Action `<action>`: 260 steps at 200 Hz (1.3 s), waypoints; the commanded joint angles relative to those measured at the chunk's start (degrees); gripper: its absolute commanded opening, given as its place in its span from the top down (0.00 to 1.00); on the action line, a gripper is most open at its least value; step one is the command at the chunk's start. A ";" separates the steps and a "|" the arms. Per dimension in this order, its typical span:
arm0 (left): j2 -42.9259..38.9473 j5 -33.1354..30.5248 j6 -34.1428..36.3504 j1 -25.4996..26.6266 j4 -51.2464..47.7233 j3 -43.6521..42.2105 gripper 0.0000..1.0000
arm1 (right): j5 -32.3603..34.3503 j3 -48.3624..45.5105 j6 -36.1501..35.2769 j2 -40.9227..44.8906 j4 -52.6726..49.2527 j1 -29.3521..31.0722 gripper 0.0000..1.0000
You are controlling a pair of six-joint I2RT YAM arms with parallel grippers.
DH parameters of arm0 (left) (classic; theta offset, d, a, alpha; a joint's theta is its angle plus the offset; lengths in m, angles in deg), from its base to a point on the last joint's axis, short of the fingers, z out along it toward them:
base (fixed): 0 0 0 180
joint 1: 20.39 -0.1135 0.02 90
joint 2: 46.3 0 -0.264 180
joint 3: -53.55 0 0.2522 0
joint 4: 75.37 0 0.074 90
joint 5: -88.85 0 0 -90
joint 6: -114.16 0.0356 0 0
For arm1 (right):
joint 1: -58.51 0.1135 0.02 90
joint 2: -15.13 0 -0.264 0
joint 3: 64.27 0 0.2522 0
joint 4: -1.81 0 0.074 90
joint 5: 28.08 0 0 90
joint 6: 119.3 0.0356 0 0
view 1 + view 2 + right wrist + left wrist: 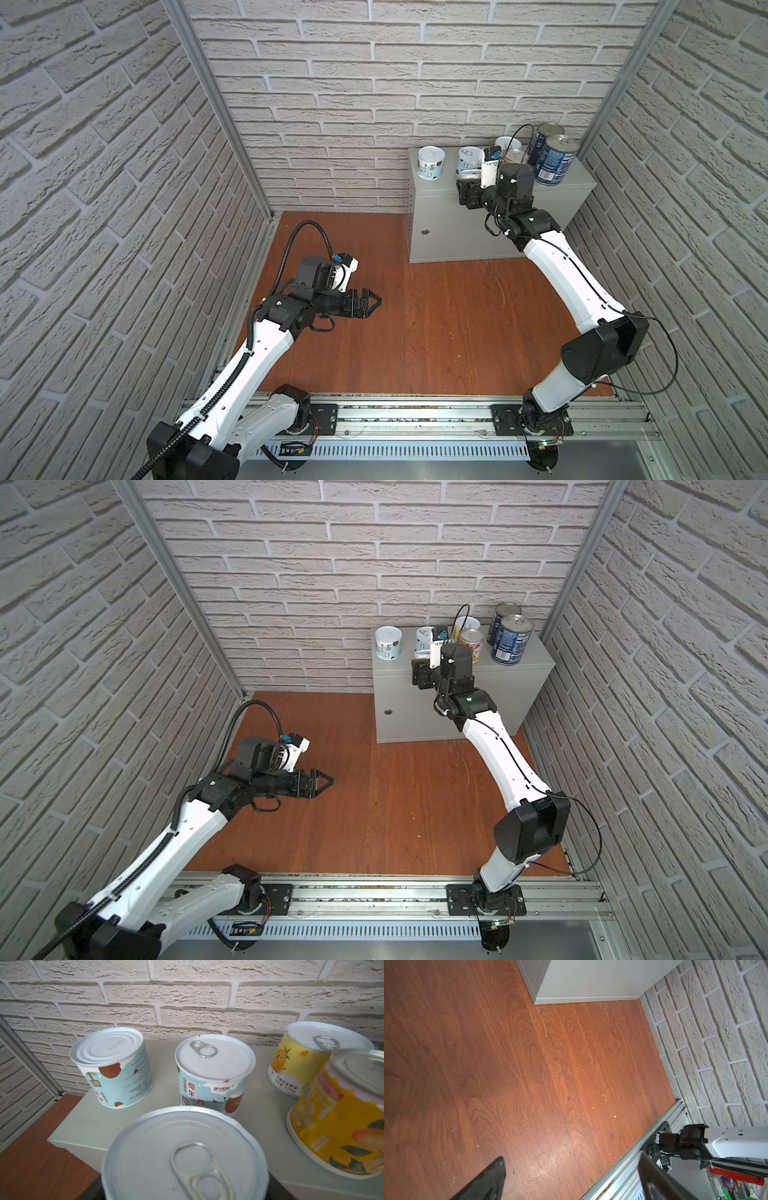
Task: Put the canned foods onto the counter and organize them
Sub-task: 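Lower the pink-labelled can upright onto the cabinet top beside the white-lidded cans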
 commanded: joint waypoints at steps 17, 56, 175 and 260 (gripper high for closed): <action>-0.90 -1.47 0.52 -0.37 -1.03 2.06 0.02 | -1.24 1.76 1.79 1.47 10.33 -0.62 0.41; 0.39 -1.72 0.71 -0.39 -0.60 2.17 0.02 | -1.42 0.96 1.31 1.67 13.46 -0.83 0.41; 0.23 -3.96 1.14 -0.43 -2.93 3.28 0.02 | -0.54 0.33 -0.16 -4.38 20.33 -0.92 0.41; 0.83 -4.91 0.43 -0.41 -2.62 3.59 0.02 | 2.24 -4.63 -2.51 -7.44 31.04 -1.01 0.41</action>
